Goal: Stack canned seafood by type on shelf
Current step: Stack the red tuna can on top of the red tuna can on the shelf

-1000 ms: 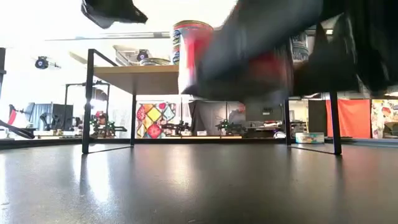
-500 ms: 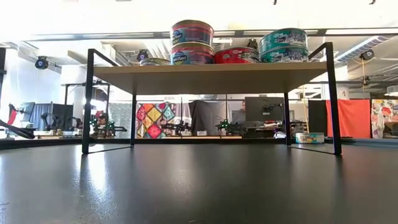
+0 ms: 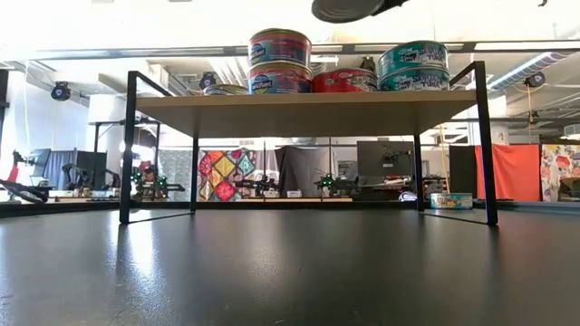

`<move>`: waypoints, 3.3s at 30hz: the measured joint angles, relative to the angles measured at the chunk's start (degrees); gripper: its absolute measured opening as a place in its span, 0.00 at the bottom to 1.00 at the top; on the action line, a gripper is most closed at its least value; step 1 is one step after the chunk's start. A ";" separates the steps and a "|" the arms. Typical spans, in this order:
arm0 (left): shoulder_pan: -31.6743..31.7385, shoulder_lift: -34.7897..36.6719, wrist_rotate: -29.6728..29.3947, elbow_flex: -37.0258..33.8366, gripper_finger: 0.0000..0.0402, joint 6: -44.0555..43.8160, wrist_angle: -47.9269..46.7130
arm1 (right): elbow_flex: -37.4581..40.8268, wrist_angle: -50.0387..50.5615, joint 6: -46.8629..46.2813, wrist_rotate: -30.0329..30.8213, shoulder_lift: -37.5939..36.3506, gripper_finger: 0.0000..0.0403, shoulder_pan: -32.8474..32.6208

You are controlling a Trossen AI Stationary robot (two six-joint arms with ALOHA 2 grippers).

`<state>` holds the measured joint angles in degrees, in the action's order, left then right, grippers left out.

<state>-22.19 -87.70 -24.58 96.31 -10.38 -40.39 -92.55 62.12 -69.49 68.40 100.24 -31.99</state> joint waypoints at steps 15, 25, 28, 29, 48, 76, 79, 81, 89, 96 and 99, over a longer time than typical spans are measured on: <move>13.26 -1.07 1.04 2.47 0.79 1.54 5.79 | 1.03 4.15 -4.01 -2.84 0.12 0.92 3.98; 16.23 -6.39 1.33 -0.73 0.79 0.61 12.81 | 1.03 5.34 0.48 -9.84 0.12 0.92 9.72; 18.26 -7.38 4.34 -0.64 0.79 2.60 13.04 | 1.03 5.37 1.37 -10.37 0.12 0.92 10.62; 18.99 -7.54 5.44 -0.65 0.79 2.87 12.88 | 1.03 5.38 1.61 -10.42 0.12 0.92 10.99; 22.46 -10.50 12.17 -1.72 0.75 11.08 8.09 | 0.85 4.90 5.79 -20.22 -0.21 0.94 12.63; 23.19 -1.63 31.46 -6.68 0.00 15.74 17.78 | -1.14 2.99 5.40 -20.94 0.01 0.99 12.48; 24.76 0.01 31.77 -14.15 0.00 14.19 26.49 | -1.14 2.91 5.45 -20.87 0.01 0.99 12.50; 24.93 0.11 31.83 -19.00 0.00 14.15 31.93 | -1.14 2.61 5.98 -20.83 0.01 0.99 12.50; 24.33 -0.68 35.24 -25.82 0.00 17.97 37.80 | -2.02 1.40 7.77 -21.23 0.01 0.99 12.50; 24.62 -5.99 34.32 -13.29 0.00 23.02 19.70 | -2.12 1.45 7.60 -21.86 0.01 0.99 12.50; 24.71 -9.05 34.68 -8.69 0.00 27.66 15.72 | -2.12 1.47 7.61 -21.88 0.01 0.99 12.50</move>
<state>2.53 -96.75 10.10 87.62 17.28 -24.67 -94.67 63.59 -61.88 46.53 100.25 -19.49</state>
